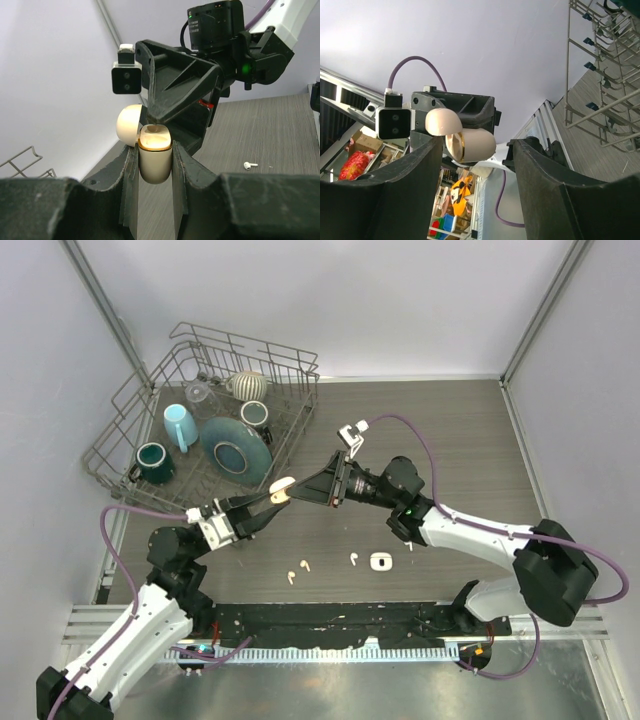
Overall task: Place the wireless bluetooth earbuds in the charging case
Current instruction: Adjust the charging case.
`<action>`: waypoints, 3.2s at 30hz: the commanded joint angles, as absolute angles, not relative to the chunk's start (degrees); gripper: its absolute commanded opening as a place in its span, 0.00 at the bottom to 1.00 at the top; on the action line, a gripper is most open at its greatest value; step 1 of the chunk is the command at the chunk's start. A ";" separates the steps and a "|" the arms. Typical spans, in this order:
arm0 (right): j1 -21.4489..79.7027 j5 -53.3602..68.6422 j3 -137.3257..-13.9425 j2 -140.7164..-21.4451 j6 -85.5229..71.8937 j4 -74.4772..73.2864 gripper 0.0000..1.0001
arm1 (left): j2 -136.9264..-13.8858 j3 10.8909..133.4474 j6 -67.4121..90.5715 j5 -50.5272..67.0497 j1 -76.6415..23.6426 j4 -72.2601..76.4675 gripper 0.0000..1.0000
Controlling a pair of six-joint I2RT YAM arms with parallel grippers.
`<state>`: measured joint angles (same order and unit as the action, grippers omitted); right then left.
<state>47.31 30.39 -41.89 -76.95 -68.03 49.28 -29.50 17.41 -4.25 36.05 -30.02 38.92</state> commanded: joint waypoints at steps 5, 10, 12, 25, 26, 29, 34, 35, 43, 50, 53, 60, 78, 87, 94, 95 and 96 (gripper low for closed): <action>48.34 30.85 -45.79 -79.19 -68.29 54.40 0.49 | -29.62 17.58 -3.16 36.39 -30.23 42.98 0.00; 48.43 31.03 -45.79 -79.37 -68.82 55.90 0.17 | -29.36 17.40 -3.08 36.30 -30.24 42.89 0.00; 48.43 31.46 -45.79 -79.36 -68.91 56.33 0.04 | -29.27 17.31 -3.08 35.95 -30.24 42.98 0.03; 48.43 31.90 -44.47 -81.39 -73.83 63.89 0.01 | -29.00 16.17 -2.02 34.19 -30.32 44.91 0.29; 48.43 31.99 -44.47 -81.39 -73.92 64.24 0.01 | -28.92 16.08 -2.02 34.10 -30.24 45.00 0.29; 48.43 31.99 -44.38 -81.47 -74.00 64.34 0.01 | -28.92 16.08 -1.94 33.93 -30.23 45.09 0.30; 48.43 31.99 -44.47 -81.56 -74.27 64.25 0.01 | -28.92 15.91 -1.76 33.66 -30.24 45.35 0.31; 48.43 32.08 -44.47 -81.56 -74.35 64.25 0.01 | -29.09 15.91 -1.84 33.58 -30.23 45.44 0.32; 48.43 32.26 -44.47 -81.91 -75.23 65.21 0.01 | -29.71 15.64 -1.23 33.49 -30.32 46.58 0.36; 48.43 32.08 -44.47 -81.91 -75.23 64.95 0.01 | -29.80 15.64 -1.06 33.22 -30.23 47.02 0.38; 48.43 31.91 -44.39 -81.91 -75.15 64.69 0.01 | -29.80 15.47 -0.97 32.61 -30.24 47.72 0.39; 48.43 31.03 -44.21 -82.09 -74.71 62.75 0.01 | -29.79 14.59 -0.26 31.20 -30.24 51.50 0.41; 48.43 31.46 -45.18 -82.88 -74.44 61.00 0.01 | -33.13 15.38 -0.26 33.66 -30.24 53.17 0.17; 48.52 31.03 -44.21 -82.36 -73.21 60.29 0.40 | -33.40 15.73 -0.26 34.63 -30.23 52.12 0.00; 47.64 29.10 -43.42 -76.91 -66.63 51.98 0.77 | -30.24 15.38 -2.19 33.05 -30.23 48.35 0.00; 47.64 27.96 -43.33 -75.69 -63.58 50.12 0.78 | -29.80 15.29 -2.37 32.70 -30.23 47.82 0.00; 47.64 27.34 -43.42 -73.59 -62.07 48.10 0.78 | -29.36 15.21 -2.81 32.26 -30.23 46.77 0.00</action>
